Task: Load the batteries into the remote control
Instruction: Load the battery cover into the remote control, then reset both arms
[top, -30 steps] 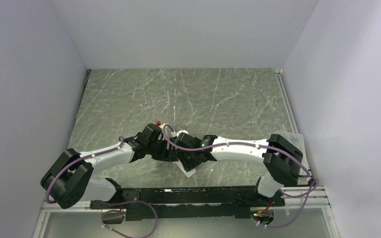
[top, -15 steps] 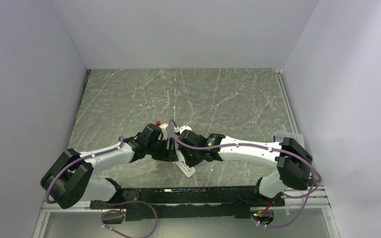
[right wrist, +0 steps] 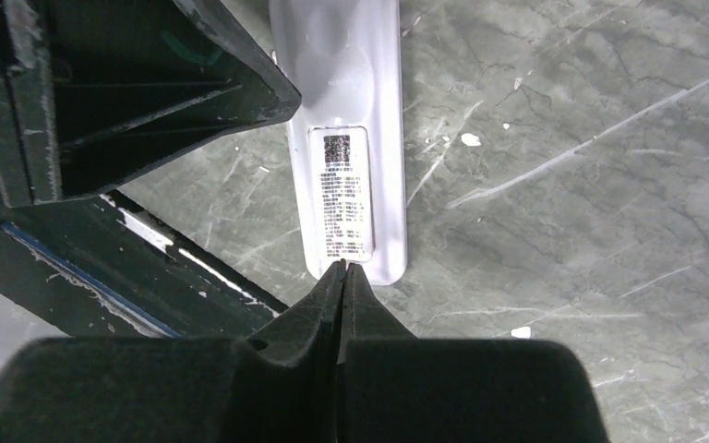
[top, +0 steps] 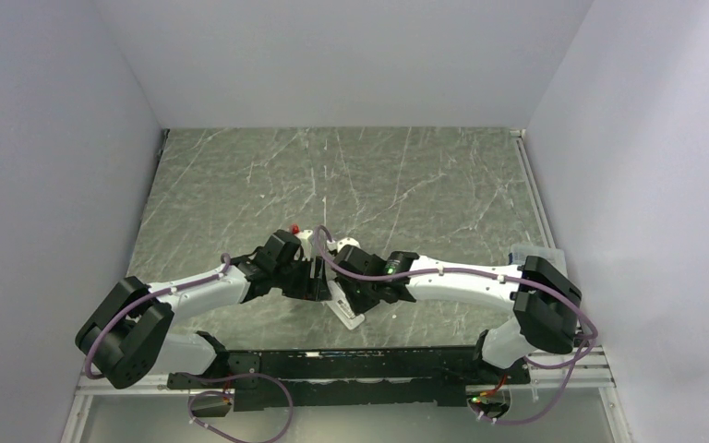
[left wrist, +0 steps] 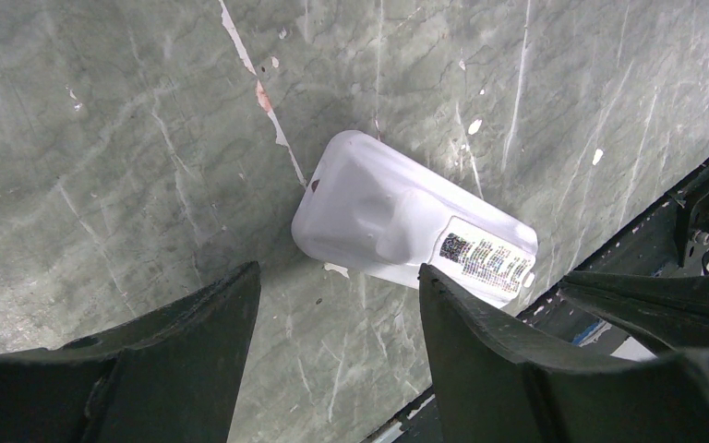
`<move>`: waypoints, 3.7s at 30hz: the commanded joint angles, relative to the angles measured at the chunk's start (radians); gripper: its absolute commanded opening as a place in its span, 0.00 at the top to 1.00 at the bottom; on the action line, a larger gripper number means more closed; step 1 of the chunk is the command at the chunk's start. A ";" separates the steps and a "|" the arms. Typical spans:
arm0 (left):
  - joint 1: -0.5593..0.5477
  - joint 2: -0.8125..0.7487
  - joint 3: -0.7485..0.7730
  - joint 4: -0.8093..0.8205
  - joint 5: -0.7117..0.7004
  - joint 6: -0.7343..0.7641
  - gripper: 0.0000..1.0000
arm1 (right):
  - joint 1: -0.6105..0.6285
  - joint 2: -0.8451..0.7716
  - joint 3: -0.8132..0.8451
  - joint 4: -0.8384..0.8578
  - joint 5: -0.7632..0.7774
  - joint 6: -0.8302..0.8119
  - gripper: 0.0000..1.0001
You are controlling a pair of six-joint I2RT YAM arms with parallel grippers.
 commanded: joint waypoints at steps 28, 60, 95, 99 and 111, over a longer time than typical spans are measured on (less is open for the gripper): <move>0.002 -0.004 -0.021 -0.018 0.001 0.022 0.31 | -0.004 0.068 -0.030 0.091 -0.039 0.025 1.00; 0.002 -0.008 -0.022 -0.014 0.001 0.024 0.31 | -0.016 0.083 0.008 0.053 0.018 0.024 0.96; 0.001 -0.317 0.266 -0.507 -0.261 -0.104 0.01 | -0.187 -0.580 -0.236 0.132 0.125 -0.037 0.13; 0.003 -0.343 0.319 -0.583 -0.312 -0.103 0.01 | -0.206 -0.658 -0.269 0.110 0.147 -0.029 0.06; 0.002 -0.384 0.515 -0.803 -0.417 0.004 0.01 | -0.220 -0.877 -0.290 0.014 0.300 -0.009 0.00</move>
